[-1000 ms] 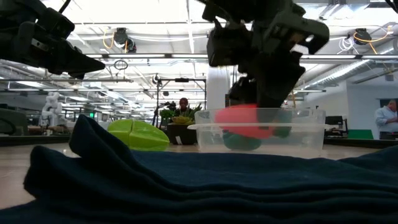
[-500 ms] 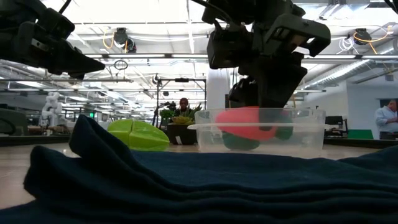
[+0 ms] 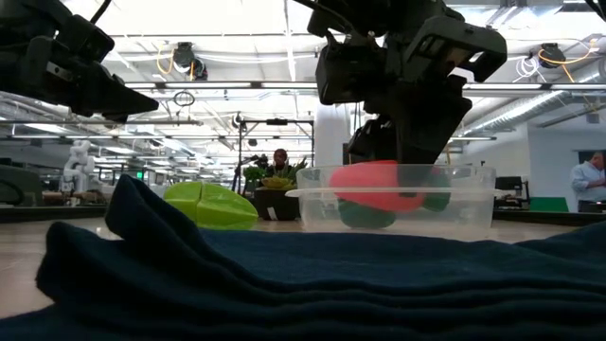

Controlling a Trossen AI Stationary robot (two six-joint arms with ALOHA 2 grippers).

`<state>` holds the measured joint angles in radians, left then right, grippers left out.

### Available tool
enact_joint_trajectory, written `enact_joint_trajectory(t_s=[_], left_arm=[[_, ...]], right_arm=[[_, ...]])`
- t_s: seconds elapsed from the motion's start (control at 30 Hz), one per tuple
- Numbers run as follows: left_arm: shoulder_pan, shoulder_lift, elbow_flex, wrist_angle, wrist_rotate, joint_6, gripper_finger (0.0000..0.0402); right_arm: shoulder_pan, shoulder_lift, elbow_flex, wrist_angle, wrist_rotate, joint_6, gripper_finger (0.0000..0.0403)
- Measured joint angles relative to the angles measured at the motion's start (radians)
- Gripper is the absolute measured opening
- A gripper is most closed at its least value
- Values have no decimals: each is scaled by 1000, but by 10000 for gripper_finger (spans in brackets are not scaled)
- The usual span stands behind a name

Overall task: Pick and placing Produce into tupperware
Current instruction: Put the orange carrot into the transparent container

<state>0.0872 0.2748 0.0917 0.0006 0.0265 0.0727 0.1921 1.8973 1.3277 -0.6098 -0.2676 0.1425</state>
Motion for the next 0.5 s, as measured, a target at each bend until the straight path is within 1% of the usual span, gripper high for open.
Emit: enact_joint_trajectory(t_s=[0.5], left_arm=[[0,0,0,-6,0,-4,26]], right_arm=[[5,0,0,-46,3,21,185]])
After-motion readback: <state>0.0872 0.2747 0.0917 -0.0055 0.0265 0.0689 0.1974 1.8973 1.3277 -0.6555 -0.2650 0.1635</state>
